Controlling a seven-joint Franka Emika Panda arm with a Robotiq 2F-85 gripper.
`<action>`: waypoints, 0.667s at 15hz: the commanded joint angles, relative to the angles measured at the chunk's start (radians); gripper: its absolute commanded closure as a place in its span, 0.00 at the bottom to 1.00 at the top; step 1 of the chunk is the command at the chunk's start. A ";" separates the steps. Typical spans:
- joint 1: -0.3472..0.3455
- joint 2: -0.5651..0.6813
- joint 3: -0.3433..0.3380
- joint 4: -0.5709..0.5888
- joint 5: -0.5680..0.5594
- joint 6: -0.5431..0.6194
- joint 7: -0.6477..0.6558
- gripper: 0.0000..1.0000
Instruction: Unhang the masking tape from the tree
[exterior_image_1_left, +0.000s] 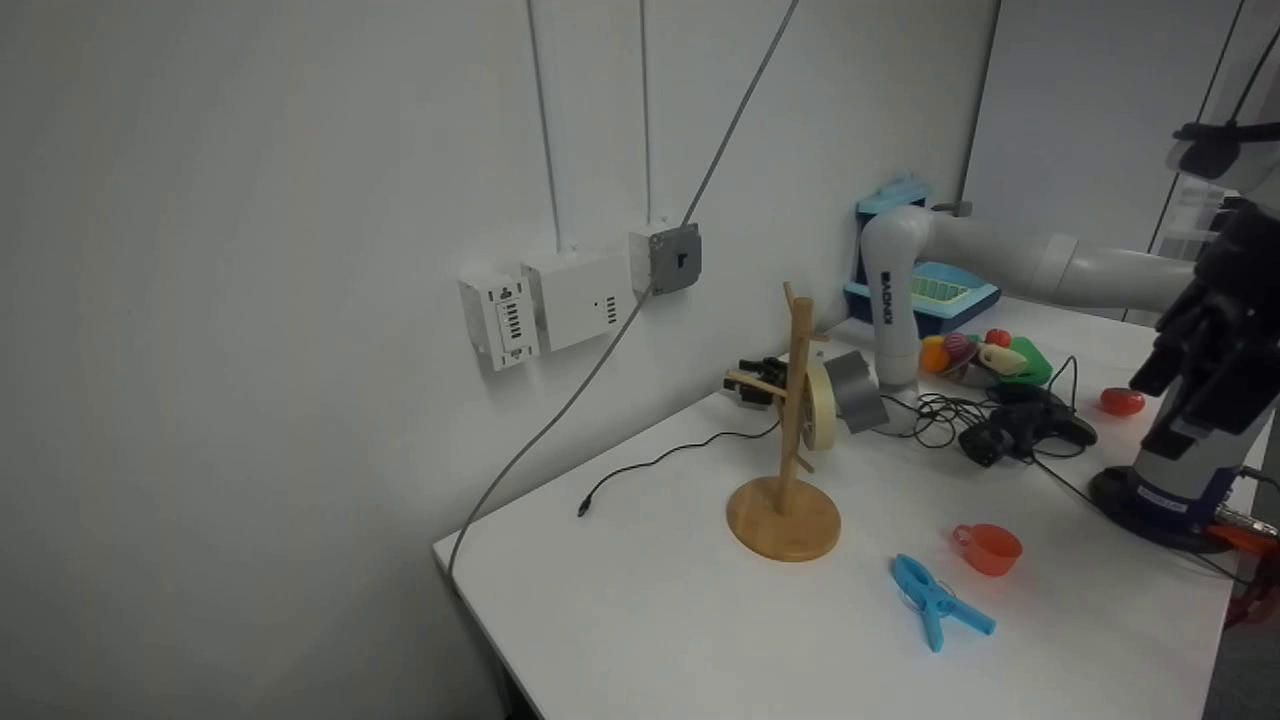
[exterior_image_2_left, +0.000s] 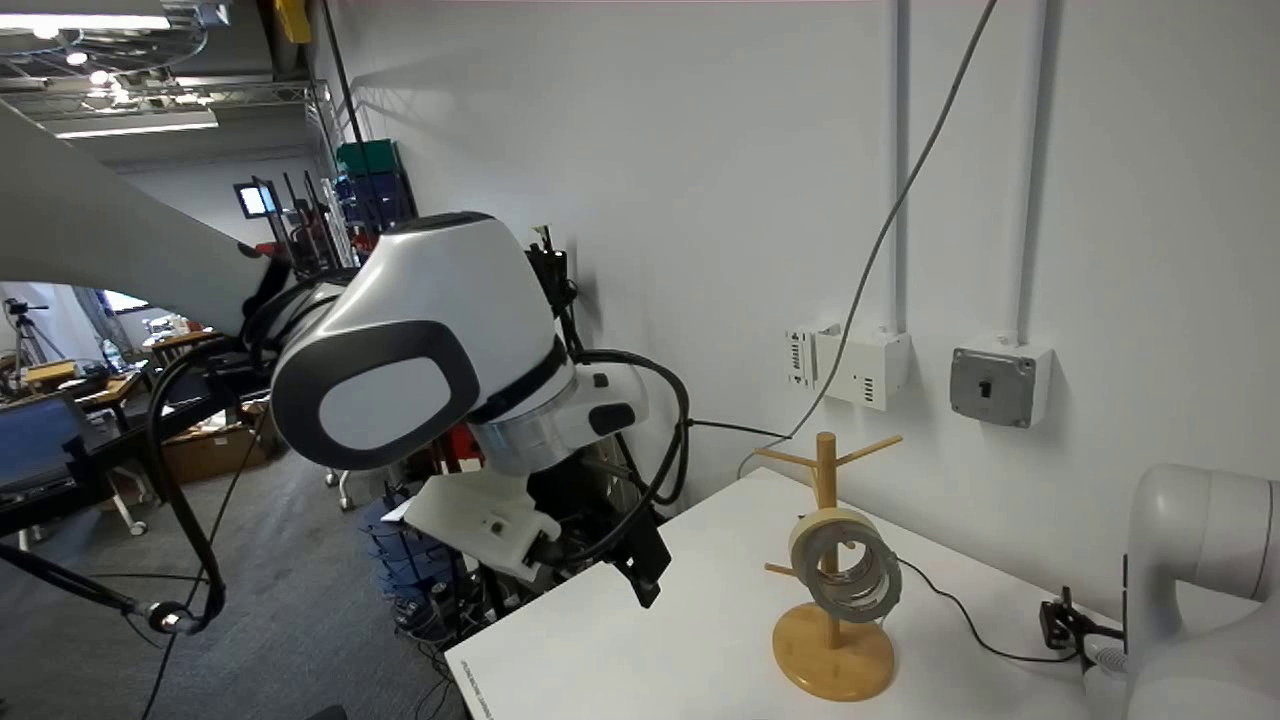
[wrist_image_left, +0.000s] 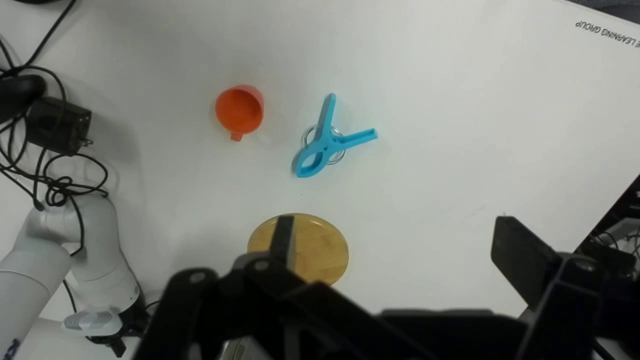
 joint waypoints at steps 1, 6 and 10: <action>0.004 -0.002 -0.003 0.000 -0.004 -0.003 0.004 0.00; 0.004 -0.004 -0.004 0.000 -0.004 -0.003 0.004 0.00; -0.010 0.000 0.008 -0.003 -0.033 0.011 0.040 0.00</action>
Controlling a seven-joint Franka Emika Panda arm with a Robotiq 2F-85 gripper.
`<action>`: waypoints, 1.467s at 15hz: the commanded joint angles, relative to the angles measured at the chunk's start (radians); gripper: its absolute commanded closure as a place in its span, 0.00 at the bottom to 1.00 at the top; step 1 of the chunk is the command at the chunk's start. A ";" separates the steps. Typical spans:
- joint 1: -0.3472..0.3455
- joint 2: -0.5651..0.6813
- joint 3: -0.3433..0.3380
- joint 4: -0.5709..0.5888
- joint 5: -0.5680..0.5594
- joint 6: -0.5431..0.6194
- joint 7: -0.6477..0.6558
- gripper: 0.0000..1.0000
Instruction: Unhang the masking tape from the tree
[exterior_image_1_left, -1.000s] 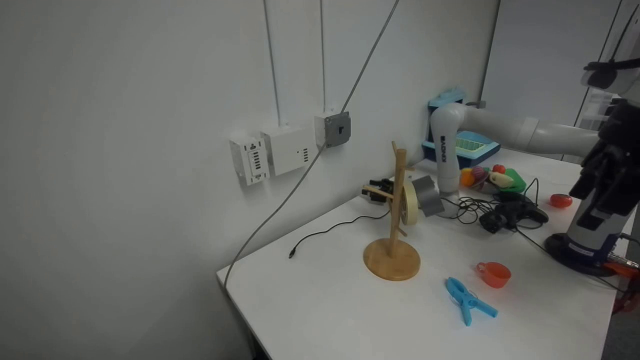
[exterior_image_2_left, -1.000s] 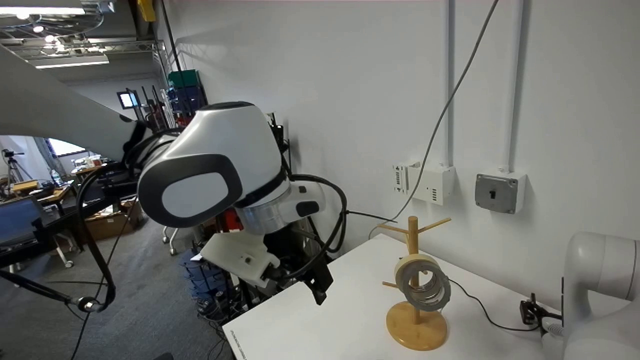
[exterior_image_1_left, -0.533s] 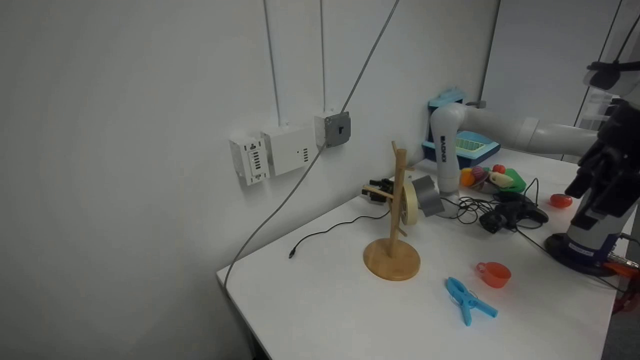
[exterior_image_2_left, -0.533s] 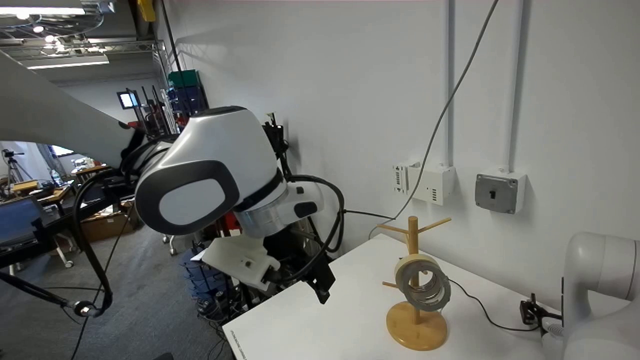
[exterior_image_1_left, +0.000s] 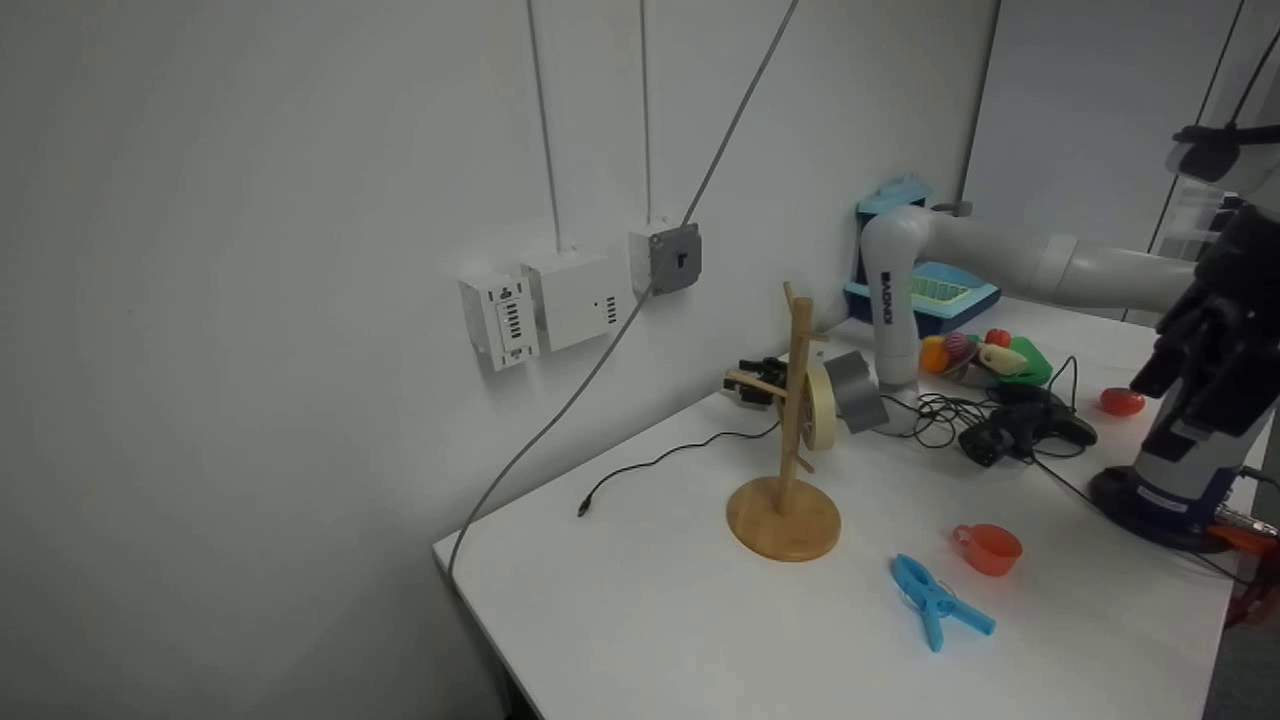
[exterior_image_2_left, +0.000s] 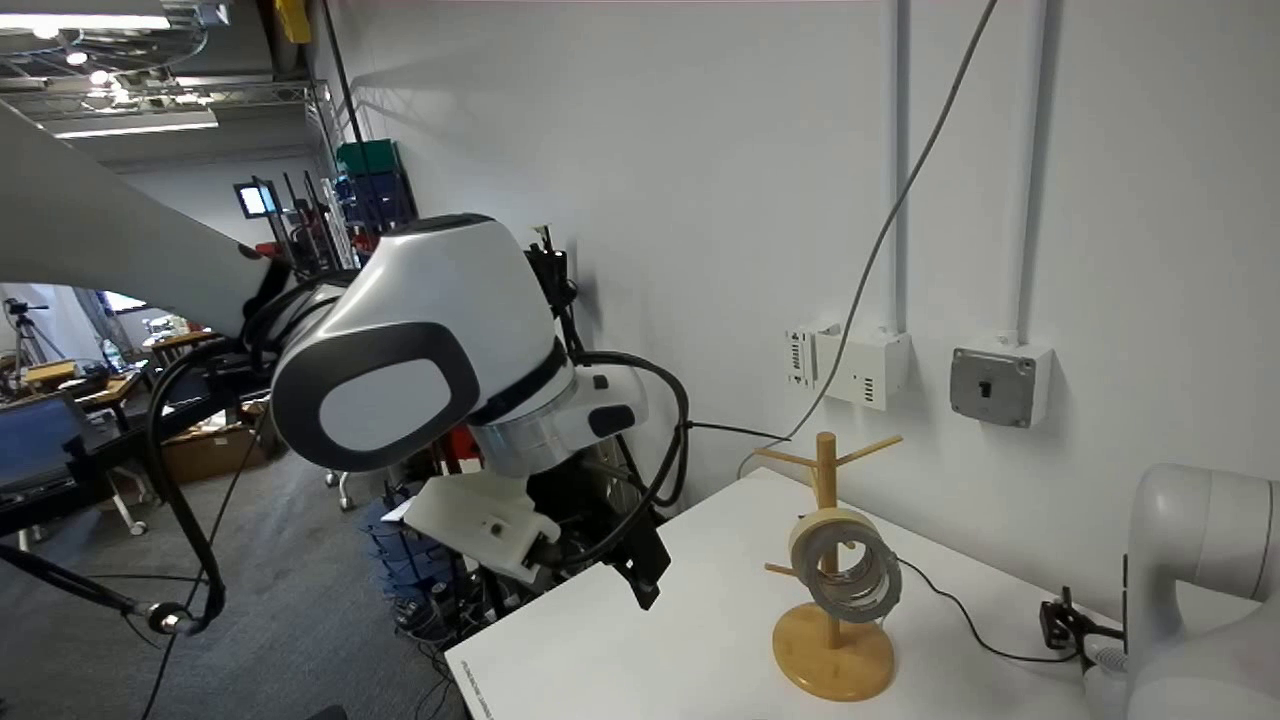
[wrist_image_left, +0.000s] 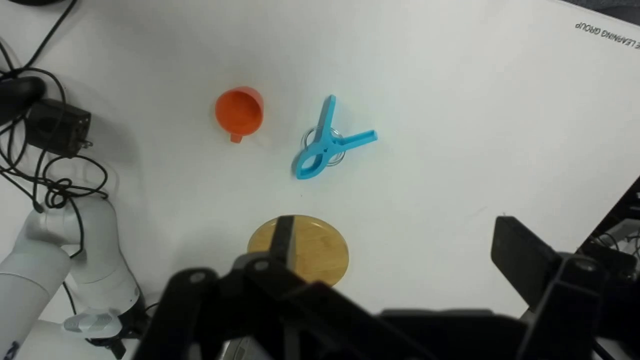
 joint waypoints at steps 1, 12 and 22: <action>-0.012 -0.001 0.009 -0.003 -0.036 0.017 0.043 0.00; -0.012 -0.005 0.010 0.005 -0.057 -0.031 0.061 0.00; -0.027 0.000 0.020 0.007 -0.111 -0.044 0.105 0.00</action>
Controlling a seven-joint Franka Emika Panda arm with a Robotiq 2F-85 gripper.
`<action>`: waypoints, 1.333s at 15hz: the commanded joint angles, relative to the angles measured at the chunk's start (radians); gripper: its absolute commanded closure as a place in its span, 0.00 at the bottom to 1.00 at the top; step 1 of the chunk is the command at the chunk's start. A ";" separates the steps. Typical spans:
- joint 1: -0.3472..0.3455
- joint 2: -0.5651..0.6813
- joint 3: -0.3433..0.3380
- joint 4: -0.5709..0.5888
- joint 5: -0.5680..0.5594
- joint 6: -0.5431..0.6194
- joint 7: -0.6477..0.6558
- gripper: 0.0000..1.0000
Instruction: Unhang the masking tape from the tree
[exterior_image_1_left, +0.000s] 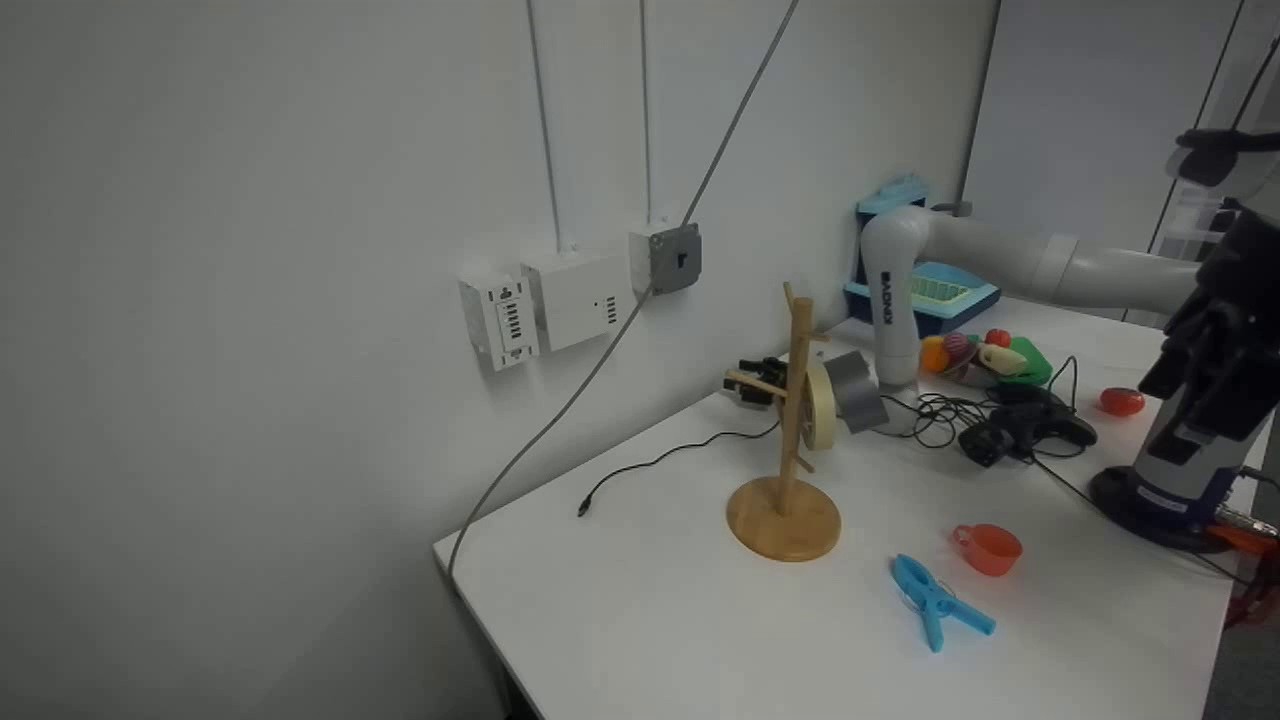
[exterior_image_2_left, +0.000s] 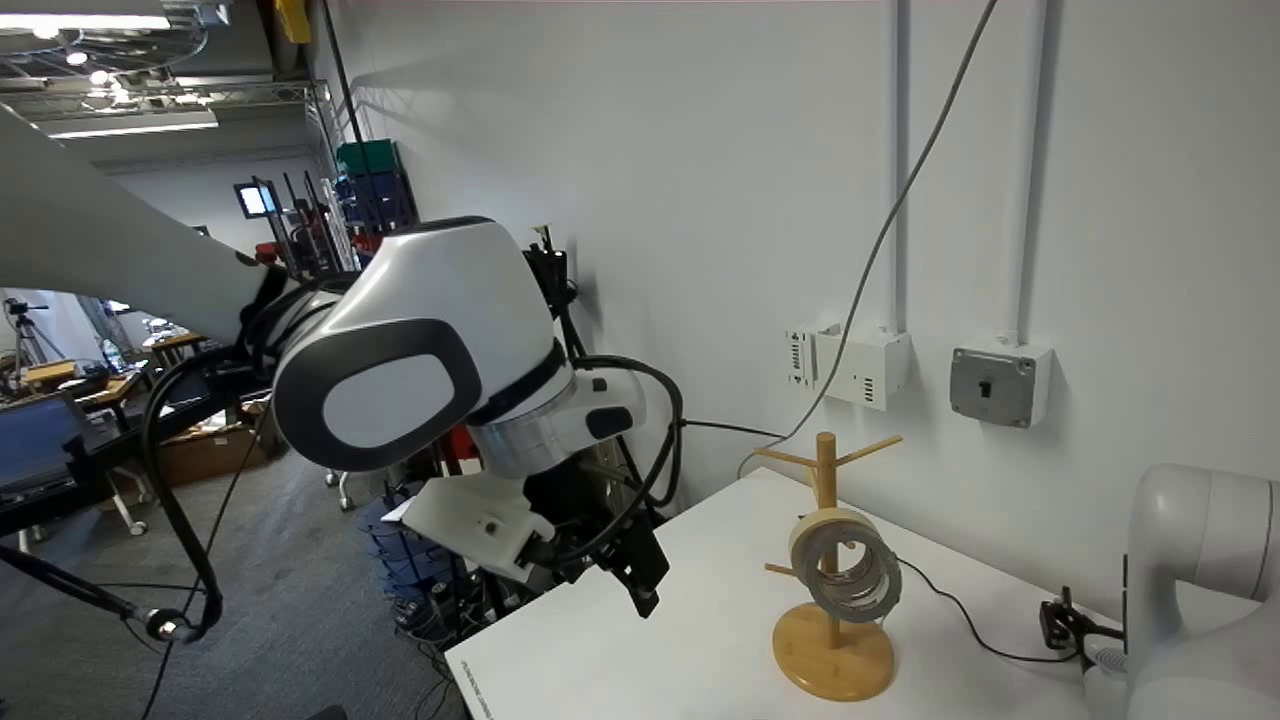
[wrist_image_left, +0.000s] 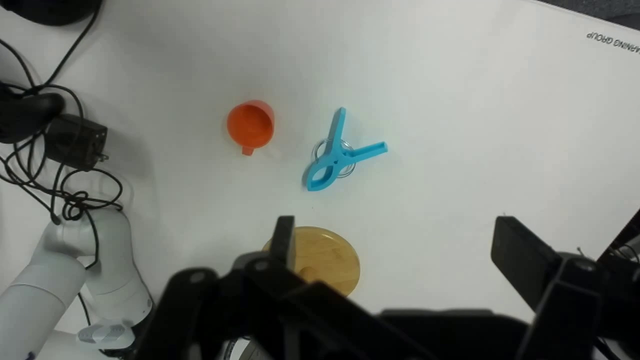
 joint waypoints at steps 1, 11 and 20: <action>-0.024 -0.001 0.019 0.006 -0.053 -0.027 0.050 0.00; -0.021 0.421 0.040 0.434 -0.075 -0.066 0.178 0.00; -0.075 0.513 0.053 0.439 0.001 0.028 0.115 0.00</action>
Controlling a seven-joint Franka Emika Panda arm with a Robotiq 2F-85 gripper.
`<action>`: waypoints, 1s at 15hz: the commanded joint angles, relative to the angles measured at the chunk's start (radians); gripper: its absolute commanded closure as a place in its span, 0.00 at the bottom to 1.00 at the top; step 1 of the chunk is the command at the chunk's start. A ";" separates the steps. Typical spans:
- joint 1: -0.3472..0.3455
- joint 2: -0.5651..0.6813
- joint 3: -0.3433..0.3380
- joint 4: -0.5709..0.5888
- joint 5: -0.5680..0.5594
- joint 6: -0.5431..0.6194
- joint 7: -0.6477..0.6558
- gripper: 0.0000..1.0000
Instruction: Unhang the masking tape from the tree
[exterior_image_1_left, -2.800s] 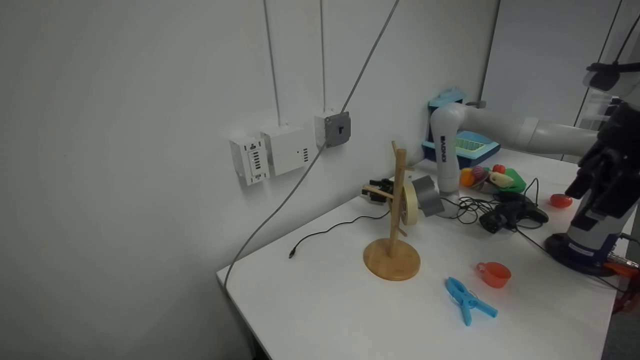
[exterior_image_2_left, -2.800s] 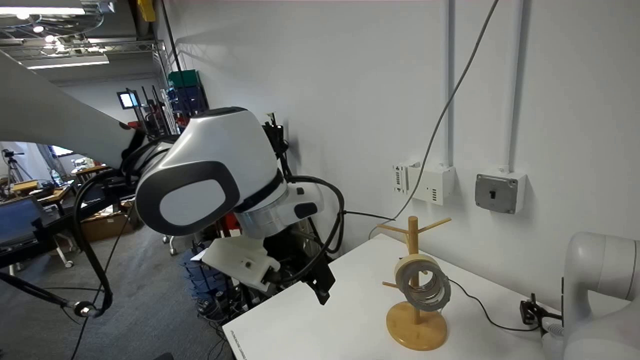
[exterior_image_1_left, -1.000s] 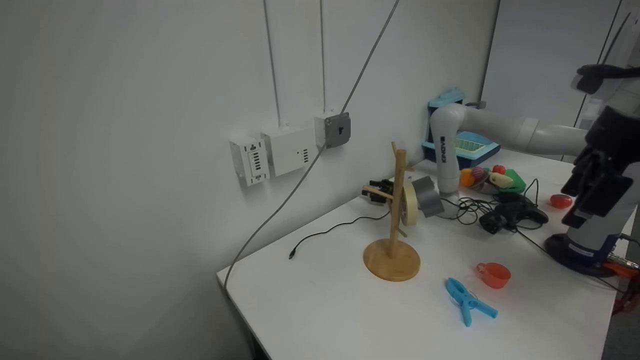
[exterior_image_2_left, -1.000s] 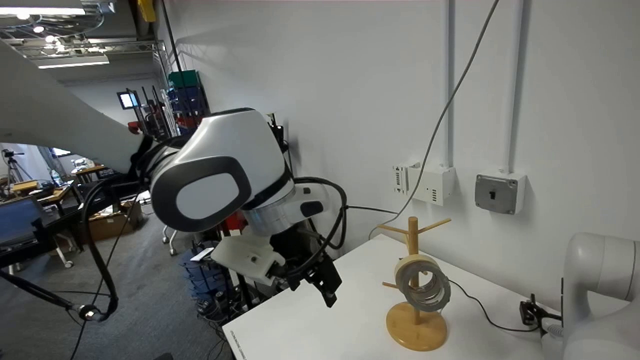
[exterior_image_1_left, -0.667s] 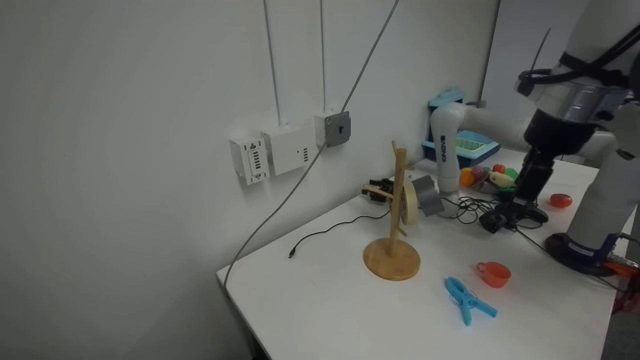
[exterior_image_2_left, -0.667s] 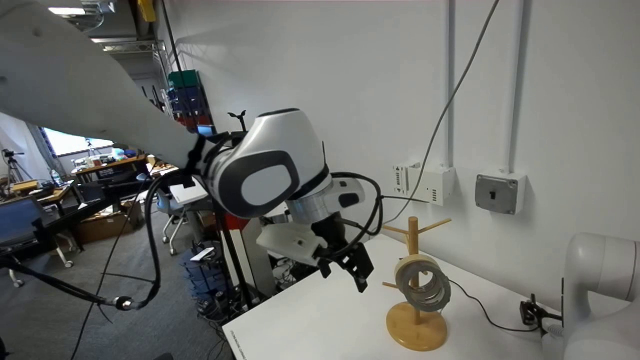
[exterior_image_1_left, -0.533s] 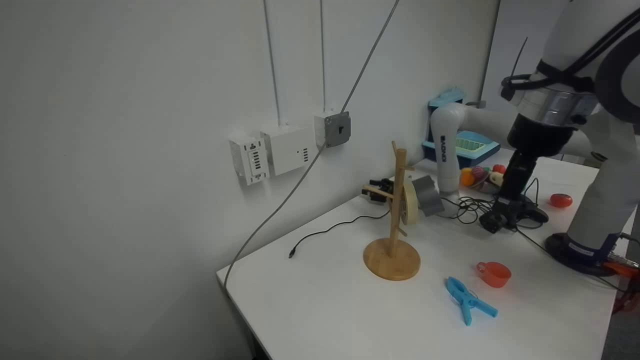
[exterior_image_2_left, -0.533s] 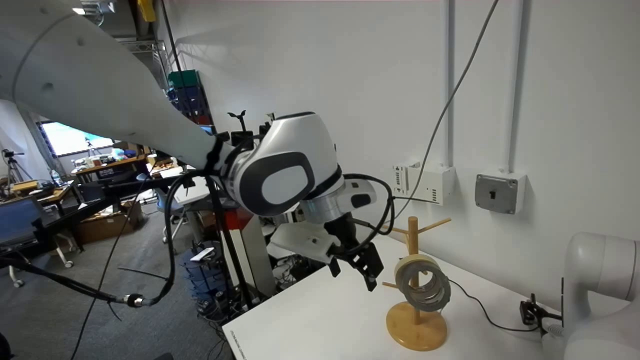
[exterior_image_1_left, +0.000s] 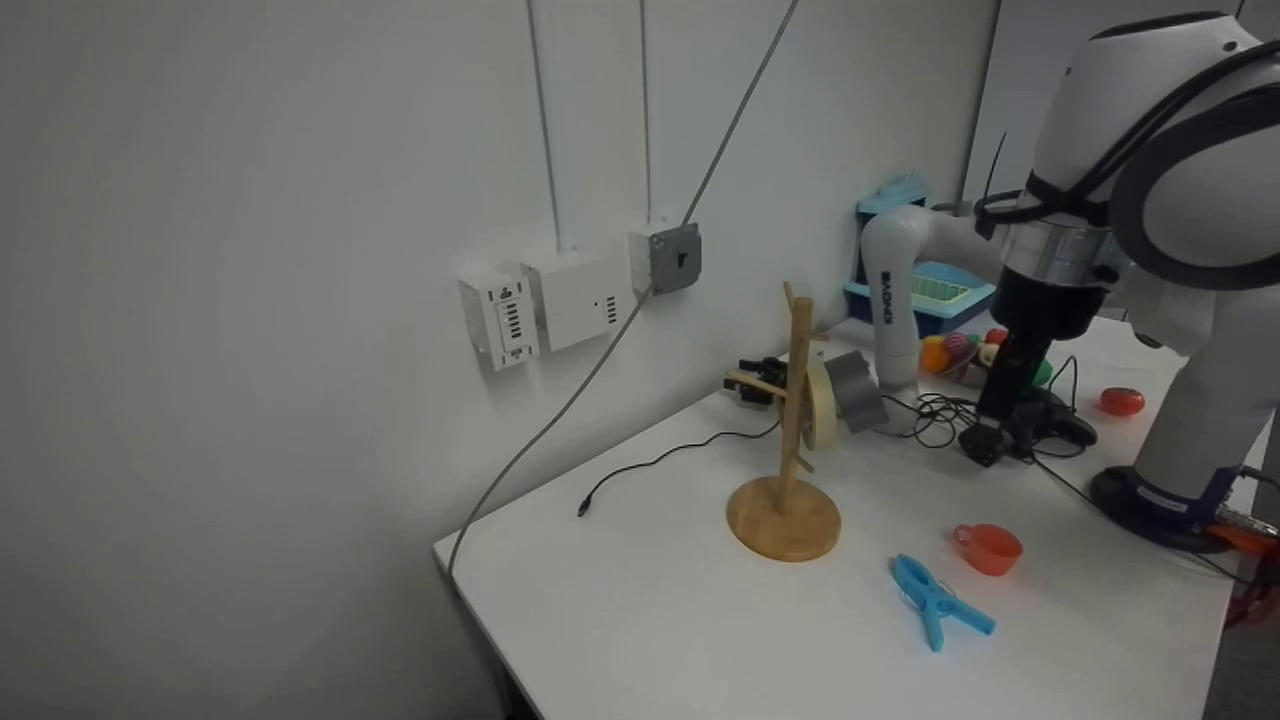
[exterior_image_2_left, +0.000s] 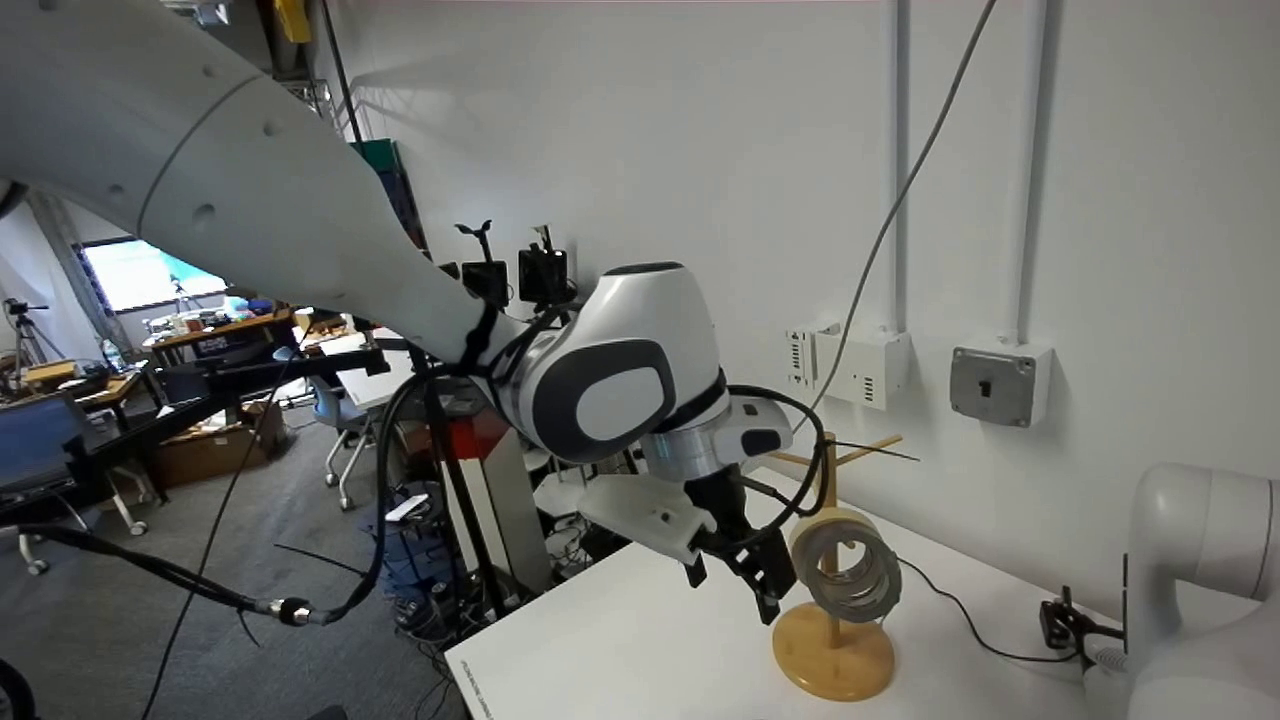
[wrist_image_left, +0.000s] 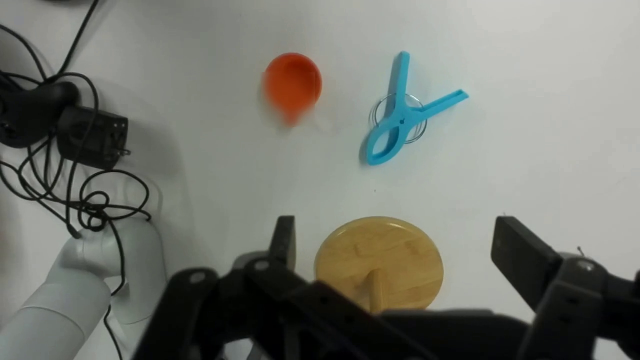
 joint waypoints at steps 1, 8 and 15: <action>-0.051 0.043 0.040 0.012 0.086 0.102 -0.091 0.00; -0.112 0.100 0.137 0.026 0.238 0.212 -0.232 0.00; -0.117 0.112 0.146 0.032 0.238 0.214 -0.234 0.00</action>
